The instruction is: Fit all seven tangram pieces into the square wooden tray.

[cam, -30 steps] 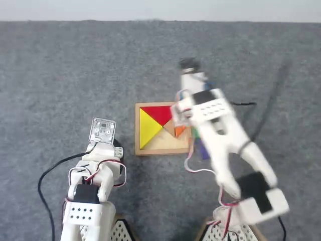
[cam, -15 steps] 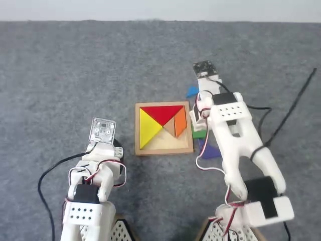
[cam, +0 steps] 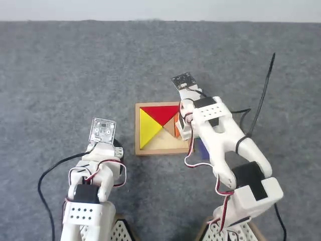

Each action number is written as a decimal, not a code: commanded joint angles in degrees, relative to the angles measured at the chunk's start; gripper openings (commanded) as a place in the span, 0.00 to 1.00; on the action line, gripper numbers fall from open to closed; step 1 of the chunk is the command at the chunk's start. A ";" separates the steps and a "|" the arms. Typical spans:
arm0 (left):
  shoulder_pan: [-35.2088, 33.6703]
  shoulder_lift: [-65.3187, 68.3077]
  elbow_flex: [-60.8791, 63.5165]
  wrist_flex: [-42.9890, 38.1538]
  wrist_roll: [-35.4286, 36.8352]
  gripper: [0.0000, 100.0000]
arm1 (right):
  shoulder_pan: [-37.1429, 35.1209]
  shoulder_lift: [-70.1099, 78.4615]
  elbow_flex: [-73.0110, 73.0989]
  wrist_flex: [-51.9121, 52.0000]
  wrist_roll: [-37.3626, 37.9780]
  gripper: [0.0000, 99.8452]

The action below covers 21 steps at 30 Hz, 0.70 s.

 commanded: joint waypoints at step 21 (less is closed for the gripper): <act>-0.18 -0.70 -0.48 0.26 0.35 0.02 | 8.22 5.58 -2.29 -3.91 3.87 0.20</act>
